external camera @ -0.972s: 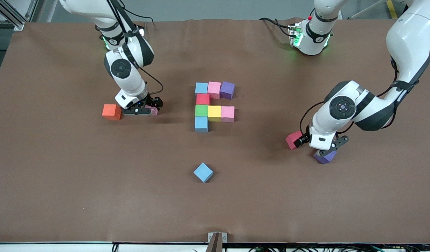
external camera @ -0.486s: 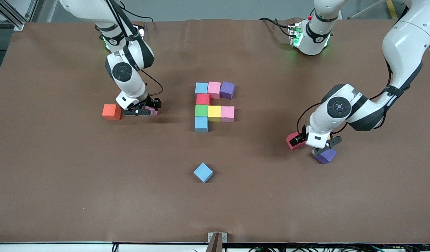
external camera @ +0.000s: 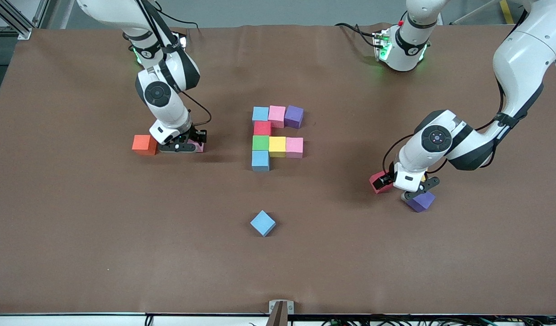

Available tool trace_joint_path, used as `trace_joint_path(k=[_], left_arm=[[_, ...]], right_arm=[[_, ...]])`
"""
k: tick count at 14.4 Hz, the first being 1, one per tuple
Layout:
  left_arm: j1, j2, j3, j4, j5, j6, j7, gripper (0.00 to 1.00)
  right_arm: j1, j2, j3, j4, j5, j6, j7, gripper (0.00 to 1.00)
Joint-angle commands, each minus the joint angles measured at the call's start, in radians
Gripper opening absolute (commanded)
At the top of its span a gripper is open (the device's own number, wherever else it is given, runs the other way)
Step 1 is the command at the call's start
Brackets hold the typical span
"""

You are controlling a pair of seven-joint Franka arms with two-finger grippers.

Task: Arrange 11 blocks into digit 3

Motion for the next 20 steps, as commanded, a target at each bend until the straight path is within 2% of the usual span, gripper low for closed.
trace_joint_path(k=[1, 4, 8, 11, 13, 20], left_arm=[[-0.002, 0.001, 0.006, 0.003, 0.023, 0.011, -0.004, 1.0], [0.001, -0.004, 0.005, 0.005, 0.023, 0.011, -0.005, 1.0], [0.001, -0.004, 0.003, 0.01, 0.014, 0.011, -0.008, 1.0], [0.001, -0.005, 0.0, 0.017, 0.009, 0.01, -0.008, 1.0], [0.001, -0.005, -0.001, 0.023, 0.008, 0.01, -0.008, 1.0], [-0.019, -0.001, -0.001, 0.034, -0.029, 0.008, -0.017, 1.0]], right_arm=[[-0.002, 0.041, 0.011, 0.243, 0.001, -0.254, -0.021, 0.02], [0.035, 0.164, 0.017, 0.52, 0.018, -0.4, -0.021, 0.02], [0.07, 0.339, 0.017, 0.816, 0.102, -0.408, -0.018, 0.01], [0.087, 0.474, 0.017, 0.988, 0.104, -0.439, -0.021, 0.01], [0.108, 0.548, 0.017, 1.062, 0.102, -0.439, -0.021, 0.01], [0.173, 0.663, 0.016, 1.125, 0.099, -0.423, 0.055, 0.01]])
